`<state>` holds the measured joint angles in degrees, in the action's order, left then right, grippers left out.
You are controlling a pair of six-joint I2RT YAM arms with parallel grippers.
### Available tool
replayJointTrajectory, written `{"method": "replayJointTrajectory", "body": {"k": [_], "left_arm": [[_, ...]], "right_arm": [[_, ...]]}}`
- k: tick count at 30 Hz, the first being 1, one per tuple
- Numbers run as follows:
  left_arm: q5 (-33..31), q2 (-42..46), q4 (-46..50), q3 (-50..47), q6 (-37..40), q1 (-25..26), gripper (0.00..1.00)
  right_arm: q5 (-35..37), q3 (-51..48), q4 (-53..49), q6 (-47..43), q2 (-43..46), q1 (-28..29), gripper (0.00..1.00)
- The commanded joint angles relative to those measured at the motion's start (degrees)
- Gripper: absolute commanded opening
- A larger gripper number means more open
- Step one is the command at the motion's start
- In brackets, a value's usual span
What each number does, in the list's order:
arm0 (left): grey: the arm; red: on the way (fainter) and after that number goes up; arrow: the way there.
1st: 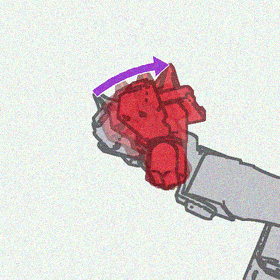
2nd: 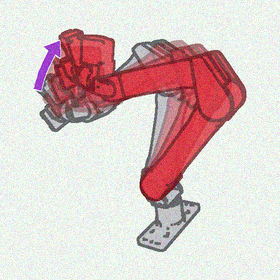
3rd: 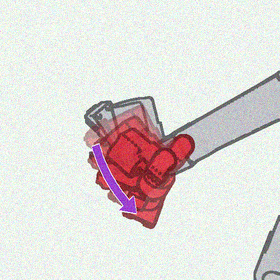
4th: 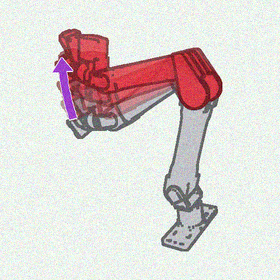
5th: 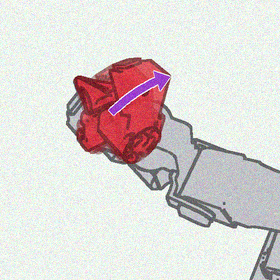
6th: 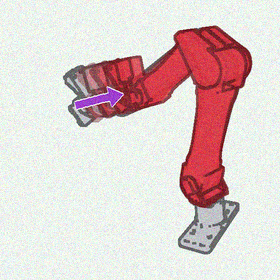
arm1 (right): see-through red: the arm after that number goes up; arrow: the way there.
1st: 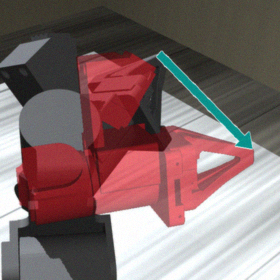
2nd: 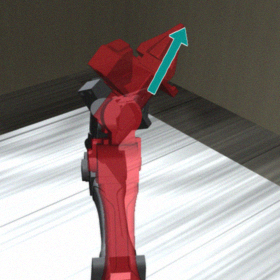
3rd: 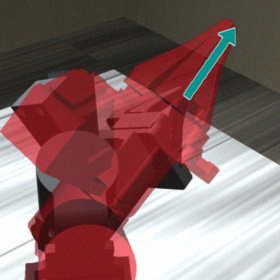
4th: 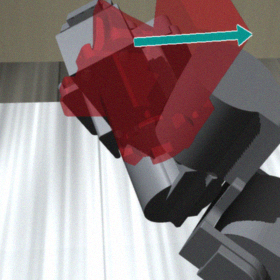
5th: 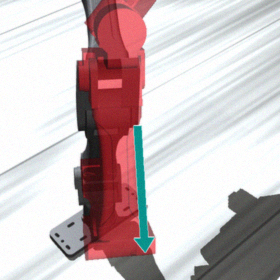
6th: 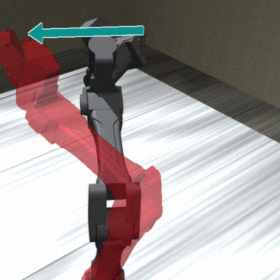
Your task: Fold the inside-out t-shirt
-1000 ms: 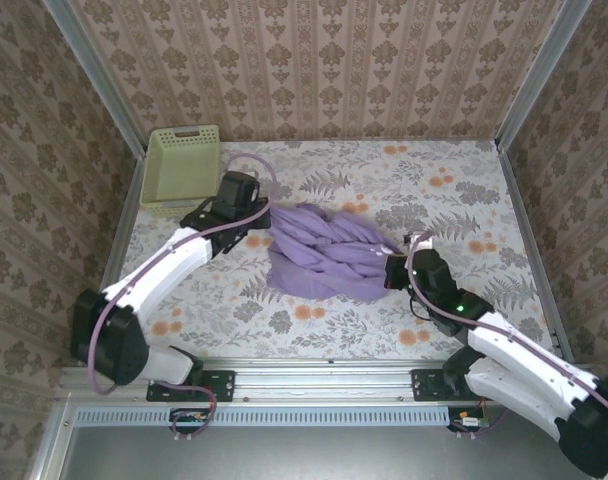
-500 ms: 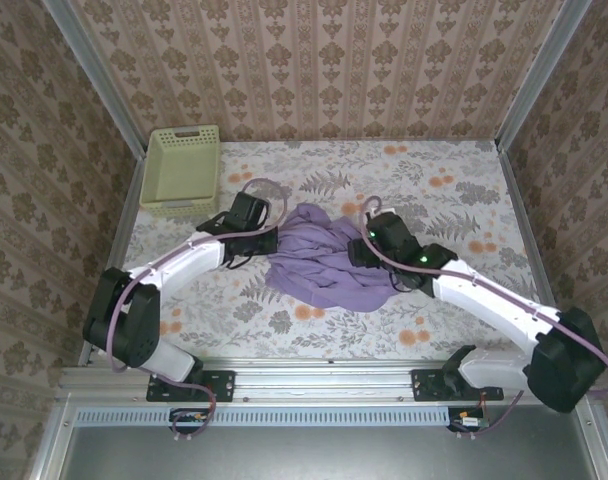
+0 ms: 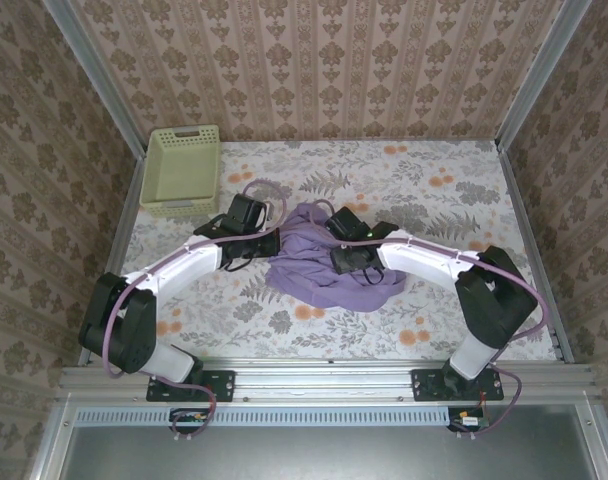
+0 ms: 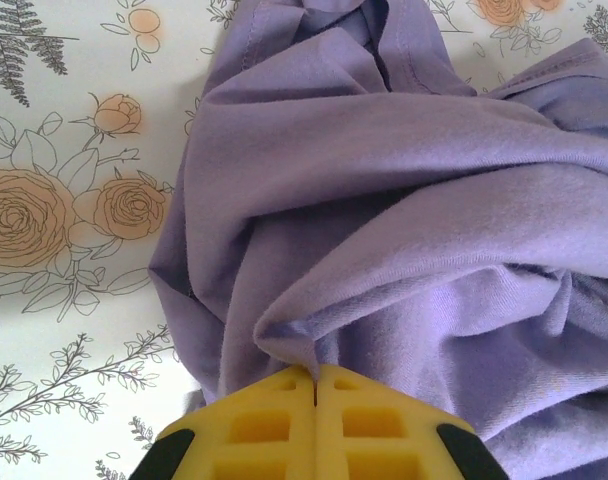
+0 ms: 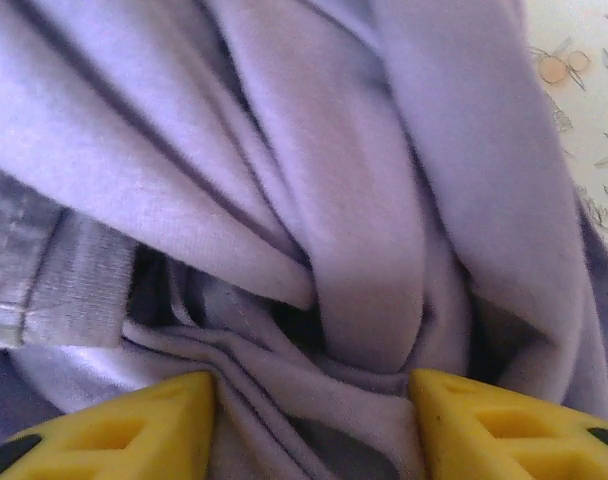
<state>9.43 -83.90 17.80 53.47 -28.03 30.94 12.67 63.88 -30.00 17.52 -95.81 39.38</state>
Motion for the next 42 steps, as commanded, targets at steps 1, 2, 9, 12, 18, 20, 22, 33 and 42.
{"method": "replayJointTrajectory", "body": {"k": [1,2,9,12,18,20,22,33,42], "left_arm": [[1.4,1.3,0.5,0.2,0.4,-1.4,0.00],[1.6,1.4,0.7,0.4,0.1,-2.1,0.00],[4.3,2.5,3.0,5.0,-2.2,-9.4,0.00],[4.4,5.0,3.4,7.6,-2.8,-11.4,0.00],[1.0,9.6,3.6,7.6,-3.0,-12.3,0.00],[1.9,8.2,3.8,6.3,-2.7,-12.2,0.00],[2.6,5.8,4.5,4.8,-2.3,-12.2,0.00],[-5.3,-1.7,10.7,10.2,7.0,3.3,0.58],[-6.1,-4.9,0.7,10.4,8.2,17.4,0.76]], "right_arm": [[-0.4,1.9,-3.0,-0.7,1.1,-0.2,0.30],[0.4,1.6,-2.9,-1.0,2.5,-0.2,0.20],[5.1,-2.5,-1.0,-5.6,20.6,-0.2,0.00],[4.4,-4.0,2.2,-6.1,30.8,-1.1,0.00],[-2.7,-12.5,7.8,-1.4,45.7,-6.2,0.00],[-2.8,-16.9,9.1,0.5,46.3,-6.7,0.00],[-3.2,-21.5,10.7,3.3,45.1,-7.0,0.00],[-9.7,-30.1,16.5,8.5,34.8,-7.0,0.45],[-10.1,-23.2,10.3,6.8,35.6,-9.9,0.69]]}}
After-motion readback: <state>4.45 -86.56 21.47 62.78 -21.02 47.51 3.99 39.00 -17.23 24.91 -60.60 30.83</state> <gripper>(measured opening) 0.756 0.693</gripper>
